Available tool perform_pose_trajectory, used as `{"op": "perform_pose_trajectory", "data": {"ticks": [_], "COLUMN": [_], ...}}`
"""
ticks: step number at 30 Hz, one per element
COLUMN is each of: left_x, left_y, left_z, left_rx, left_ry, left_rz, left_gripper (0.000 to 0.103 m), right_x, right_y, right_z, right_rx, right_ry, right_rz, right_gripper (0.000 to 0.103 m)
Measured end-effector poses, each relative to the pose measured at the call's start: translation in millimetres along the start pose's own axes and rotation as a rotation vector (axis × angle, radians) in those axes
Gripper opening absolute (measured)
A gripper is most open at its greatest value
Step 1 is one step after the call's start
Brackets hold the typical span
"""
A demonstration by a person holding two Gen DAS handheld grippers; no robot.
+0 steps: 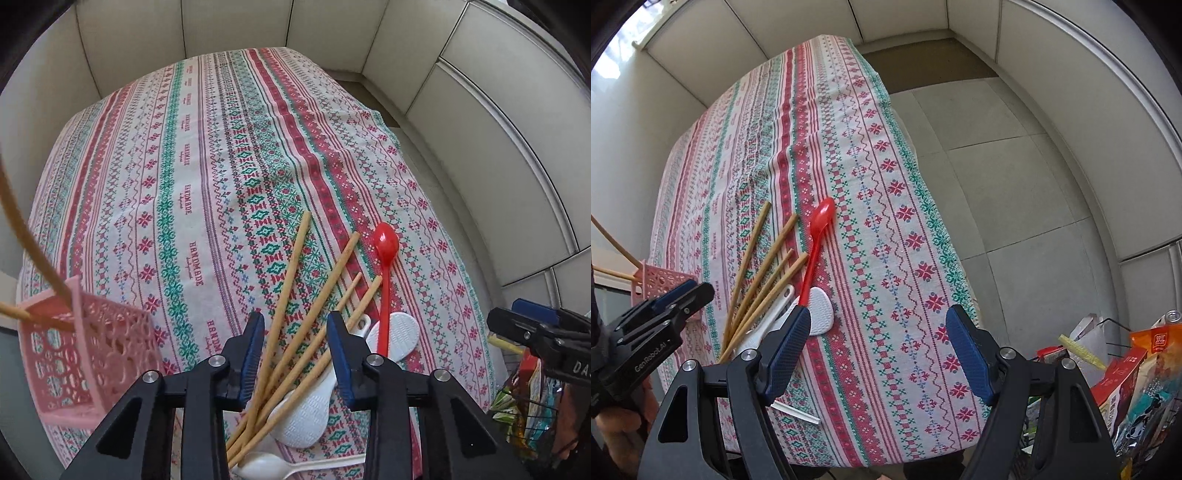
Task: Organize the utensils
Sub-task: 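Grasp a wooden chopstick from the pile with the left tool, then grasp the red spoon with the right tool while the left tool holds its chopstick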
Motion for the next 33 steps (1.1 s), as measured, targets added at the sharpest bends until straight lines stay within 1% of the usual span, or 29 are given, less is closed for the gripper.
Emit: {"op": "perform_pose_trajectory", "data": {"ticks": [3, 5, 9, 10, 12, 13, 14, 15, 18, 21, 28, 33], "left_x": [0.2, 2.4, 6.0, 6.6, 6.8, 6.8, 7.0, 7.3, 8.1, 9.0, 3.8, 9.7], "left_y": [16.5, 27.7, 42.7, 45.7, 50.3, 52.0, 52.4, 52.2, 51.7, 49.2, 37.5, 22.4], "left_z": [27.4, 44.4, 68.6, 68.6, 70.7, 71.3, 71.6, 71.8, 69.8, 51.0, -16.2, -60.8], "left_rx": [0.034, 0.050, 0.071, 0.056, 0.056, 0.057, 0.055, 0.055, 0.047, 0.000, -0.128, -0.211], "left_ry": [0.007, 0.030, 0.046, 0.057, 0.070, 0.070, 0.082, 0.099, 0.111, 0.115, 0.120, 0.116], "left_rz": [0.002, -0.002, -0.004, 0.001, 0.004, 0.004, 0.007, 0.014, 0.017, 0.017, 0.034, 0.018], "left_gripper": [0.028, 0.026, 0.025, 0.025, 0.024, 0.020, 0.009, 0.010, 0.008, 0.007, 0.007, 0.007], "right_x": [0.1, -3.1, -13.8, -14.9, -16.1, -17.2, -17.8, -18.2, -16.4, -13.9, -11.5, -12.4], "right_y": [2.9, 4.4, 5.0, 5.0, 6.2, 6.9, 6.9, 6.9, 6.6, 7.2, 8.1, 9.3], "right_z": [9.4, 14.9, 22.1, 23.0, 24.4, 25.4, 26.2, 26.6, 24.6, 23.0, 16.3, 12.3], "right_rx": [0.011, 0.025, 0.045, 0.048, 0.050, 0.054, 0.058, 0.060, 0.053, 0.049, 0.036, 0.033], "right_ry": [-0.012, -0.011, -0.015, -0.015, -0.008, -0.005, -0.002, 0.001, 0.009, 0.017, 0.058, 0.100], "right_rz": [0.008, 0.022, 0.064, 0.064, 0.060, 0.061, 0.068, 0.073, 0.069, 0.064, 0.079, 0.108], "right_gripper": [0.078, 0.078, 0.078, 0.078, 0.078, 0.078, 0.078, 0.078, 0.078, 0.078, 0.078, 0.078]}}
Point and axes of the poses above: each gripper's, at about its wrist camera, not at the fingertips, and z roughly the way its jaws point, x to its left, y to its top, the point moved 3 cm from there along z, roughly the way its jaws point, and after that the axes turned 8 degrees about z, right-handed, at the moved point
